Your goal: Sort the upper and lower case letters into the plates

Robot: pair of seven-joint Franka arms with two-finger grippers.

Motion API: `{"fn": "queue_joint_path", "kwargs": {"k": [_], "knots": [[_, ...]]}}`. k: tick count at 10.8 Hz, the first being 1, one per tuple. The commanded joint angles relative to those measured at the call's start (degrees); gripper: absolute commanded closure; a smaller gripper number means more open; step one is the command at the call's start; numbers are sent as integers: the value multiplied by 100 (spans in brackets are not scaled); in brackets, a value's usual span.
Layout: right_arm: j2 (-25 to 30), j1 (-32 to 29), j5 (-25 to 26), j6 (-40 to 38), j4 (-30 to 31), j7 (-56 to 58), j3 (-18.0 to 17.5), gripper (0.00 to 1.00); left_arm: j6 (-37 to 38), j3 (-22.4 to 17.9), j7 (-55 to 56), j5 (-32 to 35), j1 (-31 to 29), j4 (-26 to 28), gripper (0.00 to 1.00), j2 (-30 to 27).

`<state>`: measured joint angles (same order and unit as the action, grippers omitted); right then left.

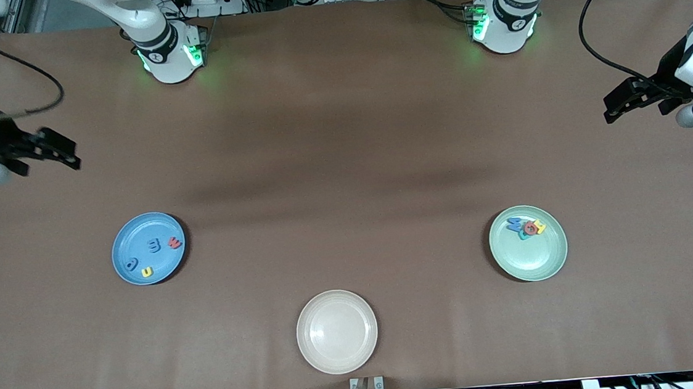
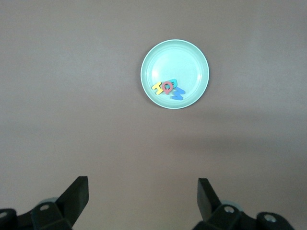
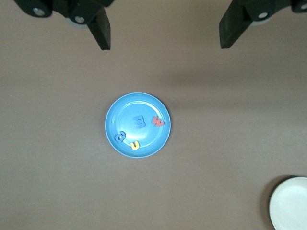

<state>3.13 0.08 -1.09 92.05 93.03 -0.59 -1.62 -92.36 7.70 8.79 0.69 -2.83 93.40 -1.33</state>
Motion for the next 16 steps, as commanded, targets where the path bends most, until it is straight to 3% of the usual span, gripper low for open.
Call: {"fn": "queue_joint_path", "kwargs": {"k": [1, 11, 16], "knots": [[-23, -25, 91, -407, -697, -64, -32, 0, -1, 38, -106, -78, -33, -14, 0, -60], [-67, 1, 91, -425, -743, -81, -49, 0, 51, 21, -80, -78, -42, -234, 0, -51], [-67, 1, 91, -610, -743, -90, -49, 0, 490, 47, -80, -148, -51, -524, 0, -60]]}}
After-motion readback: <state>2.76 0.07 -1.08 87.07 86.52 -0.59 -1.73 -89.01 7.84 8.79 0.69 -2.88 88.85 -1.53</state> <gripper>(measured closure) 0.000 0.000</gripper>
